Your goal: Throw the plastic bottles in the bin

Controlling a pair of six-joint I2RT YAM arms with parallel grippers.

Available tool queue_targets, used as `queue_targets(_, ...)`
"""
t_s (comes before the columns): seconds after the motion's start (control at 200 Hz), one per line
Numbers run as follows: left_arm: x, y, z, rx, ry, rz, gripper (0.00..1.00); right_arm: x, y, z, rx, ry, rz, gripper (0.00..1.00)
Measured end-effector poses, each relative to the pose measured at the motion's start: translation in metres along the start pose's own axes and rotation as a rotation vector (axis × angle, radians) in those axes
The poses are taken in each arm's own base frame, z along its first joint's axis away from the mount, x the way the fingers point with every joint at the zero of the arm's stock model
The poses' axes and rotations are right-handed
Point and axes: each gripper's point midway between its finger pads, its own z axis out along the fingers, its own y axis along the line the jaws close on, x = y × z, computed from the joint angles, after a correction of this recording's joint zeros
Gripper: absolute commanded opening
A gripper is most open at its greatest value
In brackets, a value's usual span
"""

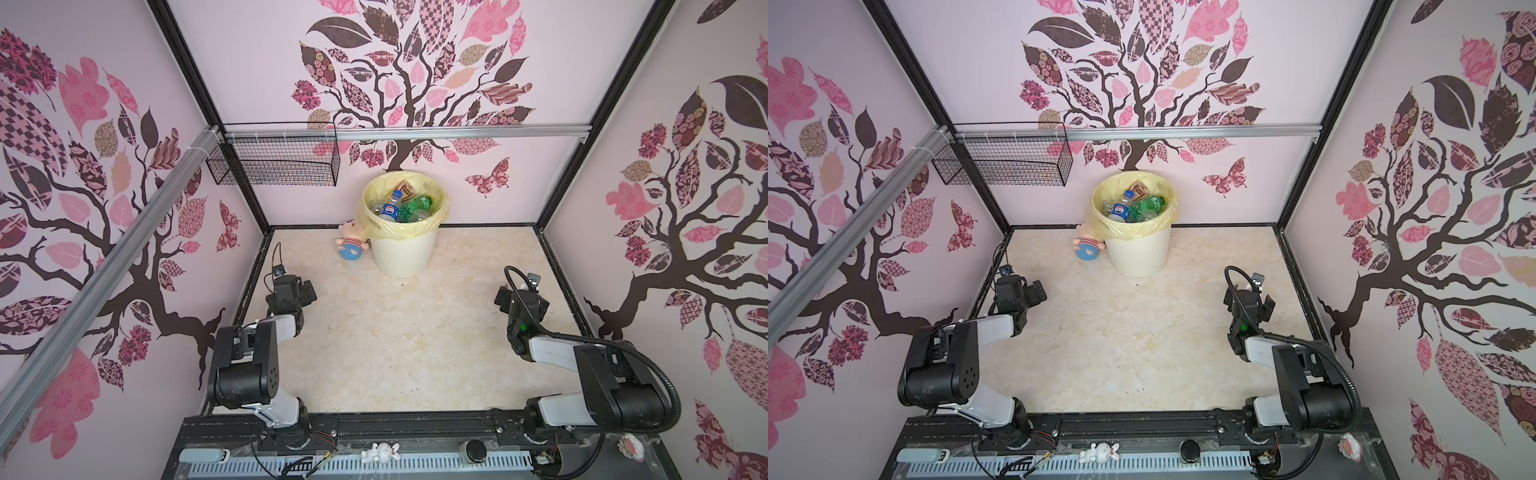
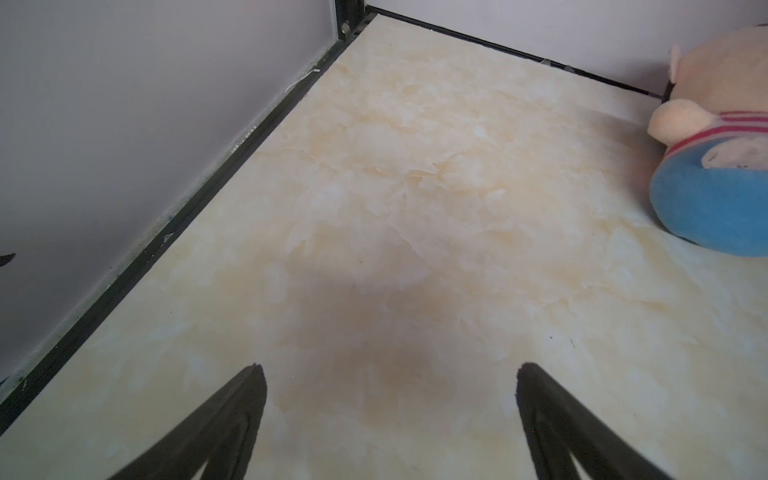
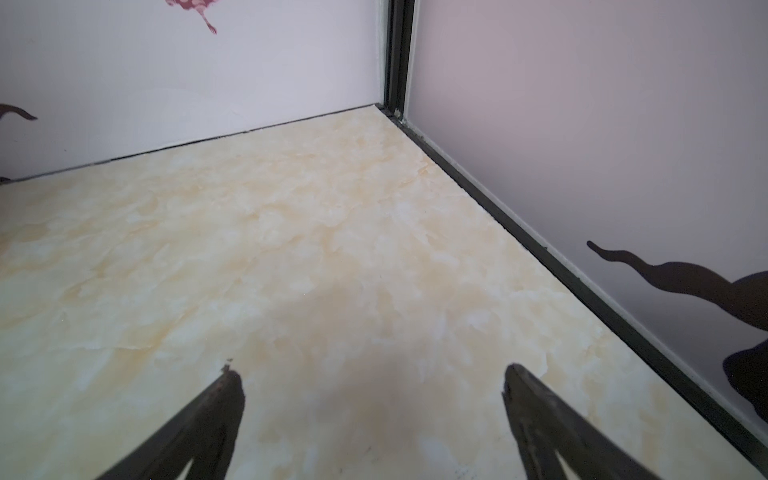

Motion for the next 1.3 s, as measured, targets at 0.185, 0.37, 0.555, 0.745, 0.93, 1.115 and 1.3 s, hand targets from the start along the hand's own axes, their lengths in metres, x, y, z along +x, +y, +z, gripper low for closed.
queue_targets(0.185,-0.001,-0.009,0.0,0.045,0.005,0.023,0.97,0.002,-0.003,-0.009,-0.037,-0.092,0.028,1.0)
queue_targets(0.37,-0.008,-0.018,-0.006,0.095,-0.049,0.038,0.97,0.011,0.001,-0.008,-0.062,-0.075,-0.006,1.0)
queue_targets(0.555,-0.008,-0.023,-0.016,0.131,-0.101,0.053,0.97,0.0,0.01,-0.005,-0.087,-0.099,-0.008,1.0)
queue_targets(0.745,-0.001,-0.034,-0.023,0.181,-0.136,0.1,0.97,-0.004,0.02,-0.004,-0.116,-0.107,-0.028,1.0)
queue_targets(0.93,0.007,-0.042,-0.028,0.21,-0.191,0.127,0.97,0.009,0.021,-0.017,-0.181,-0.127,-0.051,0.99)
queue_targets(1.115,0.0,-0.043,-0.03,0.202,-0.228,0.13,0.97,0.023,0.034,-0.013,-0.255,-0.088,-0.102,1.0)
queue_targets(1.3,-0.002,-0.048,-0.032,0.204,-0.243,0.146,0.97,0.006,0.046,-0.004,-0.301,-0.11,-0.088,0.99)
